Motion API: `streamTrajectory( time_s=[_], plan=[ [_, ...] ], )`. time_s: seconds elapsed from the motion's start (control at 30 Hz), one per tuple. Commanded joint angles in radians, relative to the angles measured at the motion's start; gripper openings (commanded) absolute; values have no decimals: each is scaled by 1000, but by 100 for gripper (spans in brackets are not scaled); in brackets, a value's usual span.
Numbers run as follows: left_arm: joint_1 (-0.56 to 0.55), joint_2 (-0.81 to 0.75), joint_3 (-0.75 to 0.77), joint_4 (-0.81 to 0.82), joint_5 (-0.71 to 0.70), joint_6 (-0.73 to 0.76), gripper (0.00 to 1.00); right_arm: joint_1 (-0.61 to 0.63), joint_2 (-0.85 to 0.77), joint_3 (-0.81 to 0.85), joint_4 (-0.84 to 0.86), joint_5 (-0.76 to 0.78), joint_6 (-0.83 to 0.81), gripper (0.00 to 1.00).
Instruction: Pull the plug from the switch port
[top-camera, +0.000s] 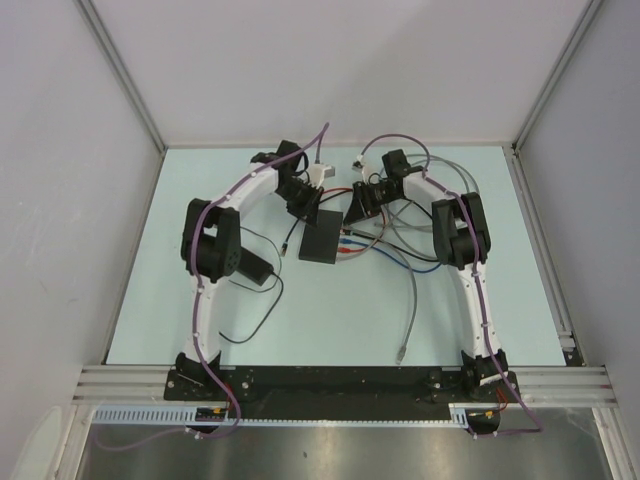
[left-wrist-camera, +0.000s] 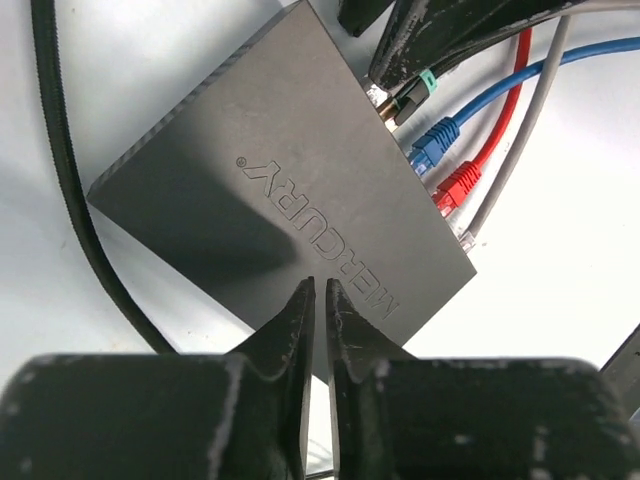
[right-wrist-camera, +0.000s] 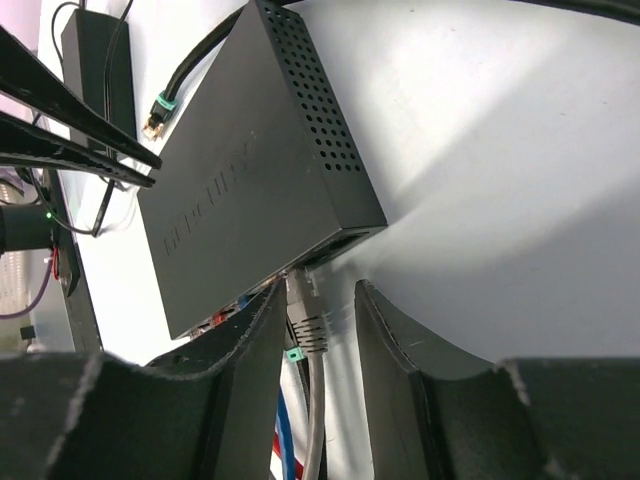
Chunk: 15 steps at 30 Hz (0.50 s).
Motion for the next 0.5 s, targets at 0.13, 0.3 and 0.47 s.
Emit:
streamTrajectory(
  time_s=[0.13,0.3,0.47],
  plan=[
    [-4,37,-13,-5,-54,-23,9,19,74,-6,-65,74,-60,38],
    [-10,54,-18,3,-100,-34,4,24,72,-12,-82,77,-82,37],
    [-12,62,-24,6,-117,-35,2,28,80,-12,-122,71,-111,35]
  ],
)
